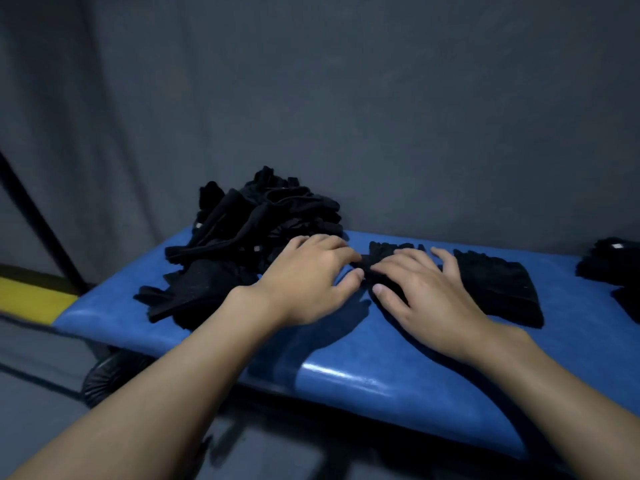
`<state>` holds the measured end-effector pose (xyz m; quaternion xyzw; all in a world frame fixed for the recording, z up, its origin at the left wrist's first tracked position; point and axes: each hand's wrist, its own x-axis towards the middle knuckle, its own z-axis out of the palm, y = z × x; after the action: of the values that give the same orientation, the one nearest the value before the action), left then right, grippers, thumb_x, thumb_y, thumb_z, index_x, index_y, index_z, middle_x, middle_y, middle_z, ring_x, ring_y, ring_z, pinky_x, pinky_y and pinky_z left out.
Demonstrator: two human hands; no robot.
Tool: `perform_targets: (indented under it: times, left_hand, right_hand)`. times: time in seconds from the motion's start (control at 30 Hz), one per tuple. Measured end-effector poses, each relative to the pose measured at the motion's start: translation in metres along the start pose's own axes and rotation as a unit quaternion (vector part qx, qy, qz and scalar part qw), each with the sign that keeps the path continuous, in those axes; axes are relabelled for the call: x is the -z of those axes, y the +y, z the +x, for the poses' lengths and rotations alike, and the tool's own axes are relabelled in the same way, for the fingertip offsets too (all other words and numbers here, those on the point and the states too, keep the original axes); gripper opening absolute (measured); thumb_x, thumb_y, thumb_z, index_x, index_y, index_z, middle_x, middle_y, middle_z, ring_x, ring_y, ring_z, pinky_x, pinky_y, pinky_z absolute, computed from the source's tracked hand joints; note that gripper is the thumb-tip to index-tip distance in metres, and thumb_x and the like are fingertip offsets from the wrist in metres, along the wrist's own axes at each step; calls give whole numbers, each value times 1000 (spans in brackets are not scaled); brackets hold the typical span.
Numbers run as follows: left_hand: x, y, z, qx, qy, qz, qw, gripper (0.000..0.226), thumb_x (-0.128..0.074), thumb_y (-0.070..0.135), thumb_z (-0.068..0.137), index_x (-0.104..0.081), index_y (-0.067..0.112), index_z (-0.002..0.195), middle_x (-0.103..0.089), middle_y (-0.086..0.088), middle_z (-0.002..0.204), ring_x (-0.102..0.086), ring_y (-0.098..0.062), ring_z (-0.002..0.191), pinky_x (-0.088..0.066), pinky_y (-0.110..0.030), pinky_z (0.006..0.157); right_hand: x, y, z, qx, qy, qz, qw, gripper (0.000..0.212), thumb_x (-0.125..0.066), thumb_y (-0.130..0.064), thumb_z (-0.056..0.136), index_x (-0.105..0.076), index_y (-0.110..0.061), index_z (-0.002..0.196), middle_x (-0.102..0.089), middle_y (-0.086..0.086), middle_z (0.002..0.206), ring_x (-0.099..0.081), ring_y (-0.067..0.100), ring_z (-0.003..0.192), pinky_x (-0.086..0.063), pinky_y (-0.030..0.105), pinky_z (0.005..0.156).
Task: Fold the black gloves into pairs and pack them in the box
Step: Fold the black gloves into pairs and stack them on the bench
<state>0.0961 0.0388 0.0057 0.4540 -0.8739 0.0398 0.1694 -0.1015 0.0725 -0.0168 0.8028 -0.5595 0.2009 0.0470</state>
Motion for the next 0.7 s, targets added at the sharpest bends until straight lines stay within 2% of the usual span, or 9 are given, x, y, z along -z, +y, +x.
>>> perform_targets:
  times: [0.2, 0.3, 0.4, 0.5, 0.6, 0.7]
  left_hand:
    - [33, -32, -47, 43, 55, 5, 998, 37, -44, 45, 95, -66, 30, 121, -61, 14, 123, -51, -12, 121, -36, -35, 103]
    - [48, -48, -78, 74, 86, 13, 993, 29, -51, 38, 94, -68, 30, 116, -63, 16, 117, -53, -13, 113, -39, -35, 95]
    - [62, -59, -107, 115, 92, 3, 989, 40, -46, 50, 86, -68, 34, 115, -62, 20, 114, -52, -10, 109, -38, -35, 93]
    - [77, -72, -129, 134, 43, 15, 990, 51, -49, 64, 76, -61, 42, 121, -55, 24, 118, -47, -6, 111, -35, -33, 93]
    - [83, -81, -137, 142, -6, 31, 989, 45, -69, 48, 78, -56, 42, 120, -51, 22, 114, -45, -7, 110, -37, -34, 94]
    - [82, -78, -133, 144, 25, -22, 989, 29, -73, 25, 79, -60, 33, 103, -57, 16, 97, -55, -11, 95, -47, -41, 87]
  right_hand:
    - [-14, -55, 14, 86, -9, 80, 993, 37, -45, -44, 98, -53, -35, 132, -47, -22, 132, -31, 1, 133, -9, 41, 118]
    - [-20, -87, 19, 121, -22, 125, 984, 34, -48, -44, 97, -56, -36, 129, -42, -19, 140, -27, 1, 136, -10, 38, 117]
    - [-26, -110, 22, 150, -39, 143, 978, 33, -48, -43, 96, -58, -37, 128, -34, -16, 149, -18, 2, 141, -8, 40, 118]
    - [-27, -125, 25, 167, -57, 133, 975, 37, -47, -43, 97, -55, -35, 133, -27, -17, 155, -9, 1, 143, -7, 40, 118]
    - [-29, -130, 27, 170, -79, 114, 976, 44, -44, -42, 98, -49, -31, 140, -24, -18, 157, -5, 3, 145, -5, 38, 118]
    - [-31, -127, 26, 160, -81, 105, 978, 49, -42, -40, 100, -41, -26, 147, -24, -18, 157, -6, 1, 145, -3, 33, 119]
